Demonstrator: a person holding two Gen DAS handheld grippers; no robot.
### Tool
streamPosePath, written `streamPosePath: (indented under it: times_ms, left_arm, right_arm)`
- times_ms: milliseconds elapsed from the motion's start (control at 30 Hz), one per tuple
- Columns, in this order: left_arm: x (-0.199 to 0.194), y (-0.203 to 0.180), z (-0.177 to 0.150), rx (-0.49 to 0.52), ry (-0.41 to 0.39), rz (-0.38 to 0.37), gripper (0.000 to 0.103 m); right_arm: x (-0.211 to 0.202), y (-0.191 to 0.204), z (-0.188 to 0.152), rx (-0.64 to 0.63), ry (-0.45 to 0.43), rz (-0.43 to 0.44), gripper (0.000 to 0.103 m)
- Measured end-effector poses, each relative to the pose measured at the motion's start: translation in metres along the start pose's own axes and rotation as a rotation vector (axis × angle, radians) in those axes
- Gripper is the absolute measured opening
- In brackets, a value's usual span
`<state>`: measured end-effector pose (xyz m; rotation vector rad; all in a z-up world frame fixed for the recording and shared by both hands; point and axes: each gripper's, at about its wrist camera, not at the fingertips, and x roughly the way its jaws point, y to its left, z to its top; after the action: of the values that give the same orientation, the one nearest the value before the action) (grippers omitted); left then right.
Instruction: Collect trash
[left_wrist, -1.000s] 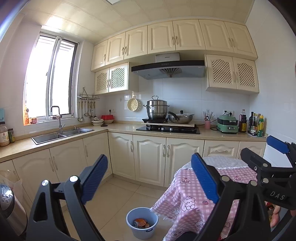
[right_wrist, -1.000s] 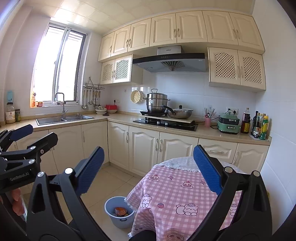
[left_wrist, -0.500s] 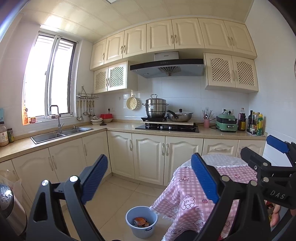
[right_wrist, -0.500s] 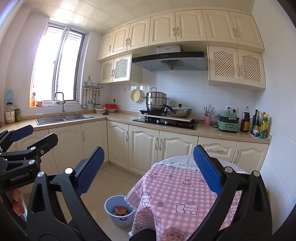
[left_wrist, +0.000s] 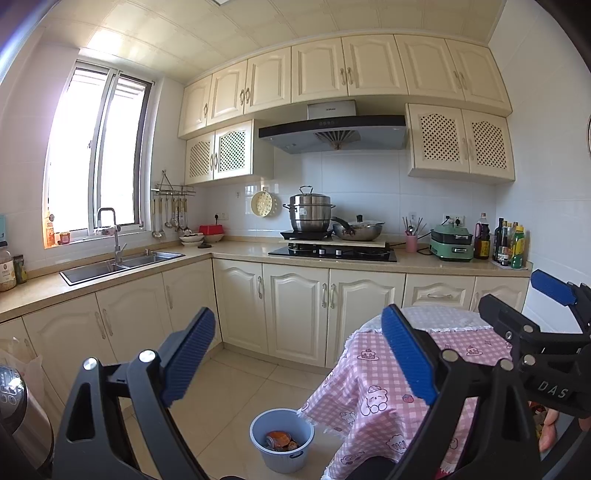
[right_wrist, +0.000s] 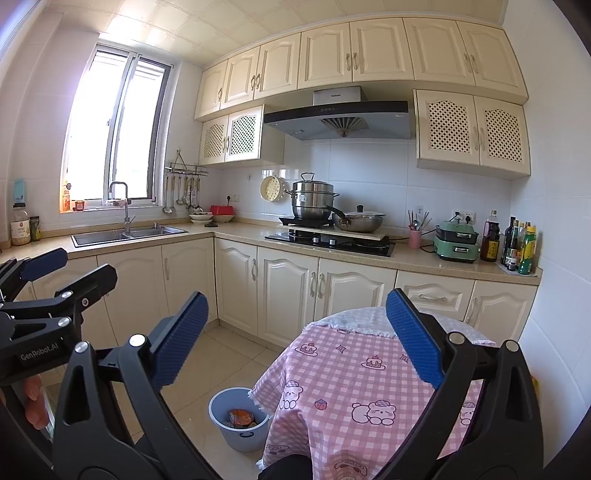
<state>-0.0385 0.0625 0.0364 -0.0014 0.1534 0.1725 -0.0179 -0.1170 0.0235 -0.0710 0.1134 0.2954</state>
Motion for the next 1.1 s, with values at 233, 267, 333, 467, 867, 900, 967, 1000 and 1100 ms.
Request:
streamPosePath:
  times_ms: [233, 267, 333, 467, 867, 900, 967, 1000, 1100]
  left_arm:
    - [0.0025, 0.0039, 0.0003, 0.002, 0.005, -0.004, 0.09]
    - [0.0024, 0.0039, 0.0003, 0.002, 0.005, -0.004, 0.09]
    - [0.0025, 0.0042, 0.0003, 0.001, 0.005, -0.005, 0.09]
    - [0.0039, 0.0049, -0.0008, -0.001, 0.006, -0.006, 0.09]
    - [0.0041, 0.0036, -0.0019, 0.0, 0.004, -0.006, 0.09]
    - [0.0045, 0.0035, -0.0022, -0.001, 0.004, -0.006, 0.09]
    - [0.0046, 0.0029, -0.0023, -0.001, 0.004, -0.005, 0.09]
    - [0.0048, 0.0024, -0.0027, -0.001, 0.004, -0.005, 0.09]
    - [0.0043, 0.0026, -0.0024, -0.002, 0.004, -0.005, 0.09]
  right_arm:
    - [0.0009, 0.0029, -0.0007, 0.002, 0.006, -0.002, 0.095]
    - [0.001, 0.0032, -0.0006, 0.002, 0.006, -0.002, 0.095]
    - [0.0011, 0.0033, -0.0007, 0.003, 0.006, -0.002, 0.095]
    - [0.001, 0.0038, -0.0007, 0.002, 0.007, -0.003, 0.095]
    - [0.0014, 0.0045, -0.0013, 0.004, 0.008, -0.002, 0.095]
    - [0.0014, 0.0045, -0.0013, 0.003, 0.008, -0.001, 0.095]
    - [0.0017, 0.005, -0.0016, 0.002, 0.009, 0.0, 0.095]
    - [0.0022, 0.0052, -0.0022, 0.001, 0.01, 0.001, 0.095]
    - [0.0033, 0.0057, -0.0034, 0.0, 0.011, 0.004, 0.095]
